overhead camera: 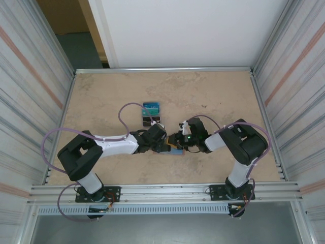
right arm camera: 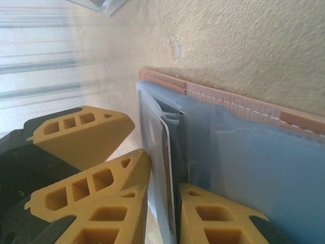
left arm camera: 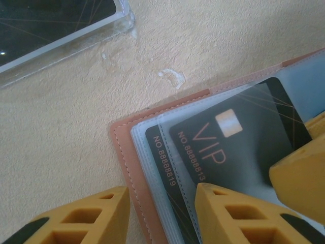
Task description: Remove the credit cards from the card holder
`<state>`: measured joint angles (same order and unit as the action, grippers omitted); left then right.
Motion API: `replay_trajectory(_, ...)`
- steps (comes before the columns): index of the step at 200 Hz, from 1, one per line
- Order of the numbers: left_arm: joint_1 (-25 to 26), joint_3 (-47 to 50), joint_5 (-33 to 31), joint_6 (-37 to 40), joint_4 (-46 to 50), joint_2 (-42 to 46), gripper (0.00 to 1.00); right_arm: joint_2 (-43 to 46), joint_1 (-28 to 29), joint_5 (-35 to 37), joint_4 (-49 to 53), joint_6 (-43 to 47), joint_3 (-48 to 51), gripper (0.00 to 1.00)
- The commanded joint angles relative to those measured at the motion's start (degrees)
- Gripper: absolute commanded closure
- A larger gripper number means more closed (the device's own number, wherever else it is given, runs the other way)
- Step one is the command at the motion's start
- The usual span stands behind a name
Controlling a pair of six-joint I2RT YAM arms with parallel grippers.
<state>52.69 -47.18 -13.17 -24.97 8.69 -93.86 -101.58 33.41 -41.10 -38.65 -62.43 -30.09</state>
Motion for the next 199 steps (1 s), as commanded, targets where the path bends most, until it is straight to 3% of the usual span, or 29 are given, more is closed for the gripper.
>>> replay_trajectory(1, 0.6, 2.1, 1.5, -1.1, 1.7, -2.1, 0.59, -0.9, 0.9, -2.1, -2.8, -1.0, -0.6, 0.82)
replay_trajectory(26, 0.6, 2.2, 1.5, -1.2, 2.0, -2.0, 0.60, 0.4, -0.2, -2.2, -2.7, -0.9, 0.6, 0.87)
replay_trajectory(199, 0.5, 1.1, 0.5, -1.5, 3.8, -2.5, 0.61, 4.8, -3.4, -3.3, -2.7, -0.4, 3.8, 0.90)
